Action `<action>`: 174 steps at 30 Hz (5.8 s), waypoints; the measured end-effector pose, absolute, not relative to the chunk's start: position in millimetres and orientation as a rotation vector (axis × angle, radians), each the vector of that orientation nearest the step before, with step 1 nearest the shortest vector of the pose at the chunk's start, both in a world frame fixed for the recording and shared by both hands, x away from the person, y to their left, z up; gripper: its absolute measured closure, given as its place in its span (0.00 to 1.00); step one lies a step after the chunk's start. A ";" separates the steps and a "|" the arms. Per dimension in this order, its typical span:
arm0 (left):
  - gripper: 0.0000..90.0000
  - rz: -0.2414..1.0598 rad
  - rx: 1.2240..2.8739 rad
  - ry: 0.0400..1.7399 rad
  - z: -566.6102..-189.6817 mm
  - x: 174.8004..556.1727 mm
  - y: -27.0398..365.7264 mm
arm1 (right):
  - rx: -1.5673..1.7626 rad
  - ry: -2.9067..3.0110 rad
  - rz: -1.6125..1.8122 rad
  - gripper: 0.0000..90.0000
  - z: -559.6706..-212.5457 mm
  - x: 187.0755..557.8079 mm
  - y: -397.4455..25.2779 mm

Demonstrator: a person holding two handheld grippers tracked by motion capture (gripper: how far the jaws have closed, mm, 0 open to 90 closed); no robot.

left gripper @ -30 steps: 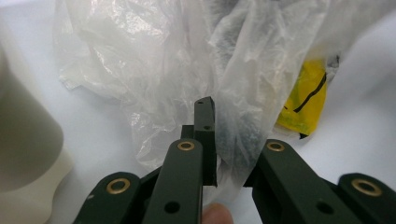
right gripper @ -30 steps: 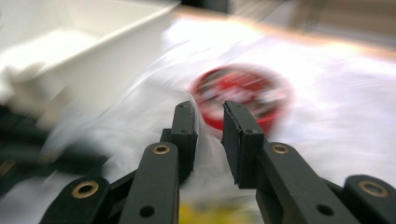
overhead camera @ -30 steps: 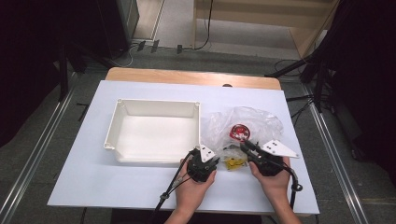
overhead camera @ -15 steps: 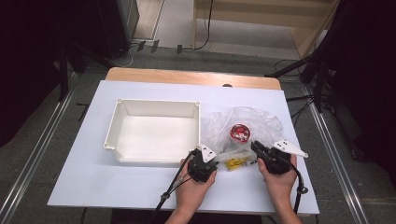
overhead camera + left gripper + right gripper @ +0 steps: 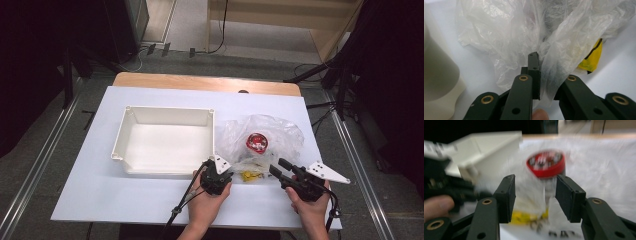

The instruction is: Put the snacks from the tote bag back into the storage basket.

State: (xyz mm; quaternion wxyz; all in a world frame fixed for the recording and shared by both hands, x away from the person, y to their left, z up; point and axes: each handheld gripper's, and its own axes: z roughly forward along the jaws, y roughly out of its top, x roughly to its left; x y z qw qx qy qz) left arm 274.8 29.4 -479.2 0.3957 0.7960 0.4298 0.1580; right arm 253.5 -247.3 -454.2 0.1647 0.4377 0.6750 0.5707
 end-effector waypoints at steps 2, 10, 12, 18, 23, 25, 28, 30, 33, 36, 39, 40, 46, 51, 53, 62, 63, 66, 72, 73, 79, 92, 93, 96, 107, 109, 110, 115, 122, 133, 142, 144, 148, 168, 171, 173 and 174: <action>0.94 0.400 2.016 1.084 -479.1 274.7 29.6 | 1.251 1.852 1.656 0.65 -448.4 251.1 -244.9; 0.68 0.441 1.974 0.977 -476.6 265.0 31.8 | 1.412 2.100 1.344 0.91 -482.7 282.2 -193.3; 0.63 0.479 1.929 0.917 -475.4 257.7 32.5 | 1.432 2.141 1.314 0.93 -487.3 285.8 -188.2; 0.43 0.473 1.849 0.876 -469.2 255.5 31.5 | 1.357 2.291 1.244 0.97 -488.6 285.6 -167.0; 0.42 0.466 1.806 0.954 -467.1 264.8 25.9 | 1.362 2.317 1.287 0.93 -489.2 286.2 -167.6; 0.56 0.470 1.831 0.989 -468.7 268.7 23.8 | 1.347 2.320 1.303 0.87 -488.9 284.8 -170.0; 0.84 0.481 1.873 0.993 -473.3 270.1 20.9 | 1.221 2.282 1.351 0.74 -479.9 270.1 -180.0; 0.87 0.518 1.893 0.988 -474.0 267.5 18.5 | 1.208 2.253 1.382 0.72 -475.4 266.0 -184.9; 0.93 0.532 1.918 1.000 -475.6 267.5 16.6 | 1.202 2.117 1.490 0.72 -457.5 256.6 -202.4; 0.95 0.515 1.932 1.027 -476.6 270.6 16.1 | 1.249 1.931 1.506 0.71 -440.3 261.2 -218.5; 0.96 0.517 1.942 1.035 -476.7 270.9 15.5 | 1.283 1.890 1.459 0.72 -438.8 270.1 -221.3; 0.95 0.517 1.940 1.035 -476.8 270.8 15.3 | 1.284 1.870 1.439 0.74 -439.1 274.9 -222.7; 0.95 0.506 1.942 1.033 -476.6 271.0 16.2 | 1.424 1.801 1.343 0.82 -448.7 316.0 -230.9; 0.94 0.501 1.935 1.034 -476.8 271.1 16.7 | 1.591 1.832 1.252 0.88 -465.7 346.7 -235.5; 0.94 0.499 1.934 1.035 -476.8 271.0 17.0 | 1.656 1.849 1.181 0.90 -472.9 356.4 -241.3; 0.94 0.495 1.935 1.038 -476.9 271.7 17.1 | 1.552 1.736 1.266 0.68 -453.6 339.8 -254.1; 0.94 0.495 1.935 1.037 -476.9 271.7 17.1 | 1.459 1.741 1.340 0.62 -439.6 327.1 -250.4; 0.94 0.492 1.932 1.039 -477.0 271.7 17.0 | 1.378 1.804 1.413 0.58 -432.0 317.9 -244.1; 0.94 0.488 1.935 1.039 -476.9 271.9 17.5 | 1.304 1.925 1.388 0.48 -437.6 311.7 -221.5; 0.94 0.488 1.939 1.038 -476.8 272.0 17.7 | 1.311 1.930 1.380 0.46 -440.5 312.3 -219.5; 0.94 0.485 1.940 1.038 -476.9 272.2 17.7 | 1.363 1.995 1.316 0.36 -452.4 314.6 -209.1; 0.94 0.488 1.942 1.034 -477.0 272.0 17.2 | 1.390 2.025 1.211 0.28 -468.0 327.2 -182.2; 0.94 0.489 1.943 1.033 -477.0 272.0 17.2 | 1.395 2.022 1.202 0.28 -469.3 328.9 -180.4; 0.94 0.491 1.943 1.034 -477.0 272.2 17.2 | 1.410 2.012 1.205 0.26 -471.2 332.6 -178.3; 0.94 0.491 1.944 1.033 -477.0 272.3 17.2 | 1.449 1.961 1.221 0.29 -465.7 332.6 -179.2; 0.94 0.489 1.944 1.036 -476.9 272.3 17.3 | 1.432 1.950 1.234 0.29 -462.2 331.2 -181.2; 0.94 0.489 1.944 1.036 -476.9 272.4 17.3 | 1.428 1.947 1.243 0.29 -459.8 330.0 -182.3; 0.94 0.489 1.943 1.035 -476.9 272.3 17.4 | 1.390 1.932 1.276 0.29 -447.7 325.5 -184.9; 0.94 0.490 1.947 1.034 -476.8 272.3 17.7 | 1.352 1.926 1.281 0.29 -436.0 320.7 -186.9; 0.82 0.527 1.931 1.004 -476.2 268.5 16.6 | 1.326 1.924 1.299 0.29 -427.2 317.2 -192.4; 0.91 0.506 1.927 1.014 -476.5 269.7 17.1 | 1.329 1.957 1.265 0.29 -439.6 317.5 -192.7; 0.93 0.503 1.934 1.014 -476.5 270.1 17.0 | 1.343 1.965 1.240 0.29 -446.3 319.0 -192.7; 0.93 0.498 1.941 1.015 -476.5 270.7 17.5 | 1.342 1.995 1.193 0.29 -457.9 321.1 -190.5; 0.95 0.497 1.946 1.015 -476.8 271.0 17.1 | 1.404 1.978 1.237 0.27 -474.2 330.5 -183.6; 0.95 0.496 1.944 1.016 -476.8 271.0 16.9 | 1.393 1.984 1.217 0.28 -471.2 329.9 -184.8; 0.95 0.496 1.944 1.017 -476.8 271.1 16.9 | 1.382 1.978 1.215 0.28 -468.0 327.9 -185.5; 0.95 0.495 1.945 1.017 -476.8 271.1 16.9 | 1.377 1.971 1.222 0.28 -465.5 327.0 -185.7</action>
